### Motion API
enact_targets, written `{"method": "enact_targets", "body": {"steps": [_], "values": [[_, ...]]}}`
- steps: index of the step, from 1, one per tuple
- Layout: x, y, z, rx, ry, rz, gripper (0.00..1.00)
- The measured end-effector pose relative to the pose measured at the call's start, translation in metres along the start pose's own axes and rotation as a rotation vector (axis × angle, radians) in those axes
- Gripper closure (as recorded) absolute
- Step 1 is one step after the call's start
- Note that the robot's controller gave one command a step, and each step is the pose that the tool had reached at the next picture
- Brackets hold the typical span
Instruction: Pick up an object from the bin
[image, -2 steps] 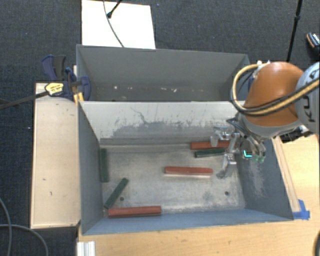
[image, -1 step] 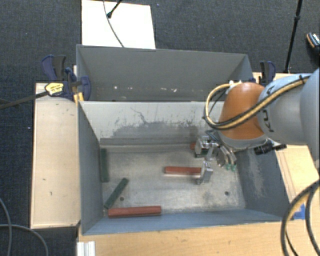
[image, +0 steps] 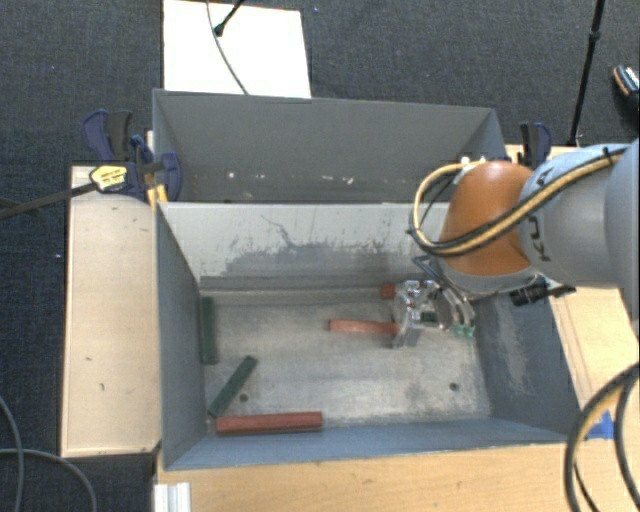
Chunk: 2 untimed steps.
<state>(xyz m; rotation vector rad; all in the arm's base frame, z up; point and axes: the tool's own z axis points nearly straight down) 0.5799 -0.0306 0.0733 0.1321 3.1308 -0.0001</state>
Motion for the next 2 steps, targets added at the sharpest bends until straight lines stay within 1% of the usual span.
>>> {"method": "enact_targets", "body": {"steps": [1,2], "values": [[0.008,-0.018,-0.121,0.0,-0.002,0.027,1.0],[0.004,-0.005,-0.195,0.0,-0.004,0.005,1.0]]}}
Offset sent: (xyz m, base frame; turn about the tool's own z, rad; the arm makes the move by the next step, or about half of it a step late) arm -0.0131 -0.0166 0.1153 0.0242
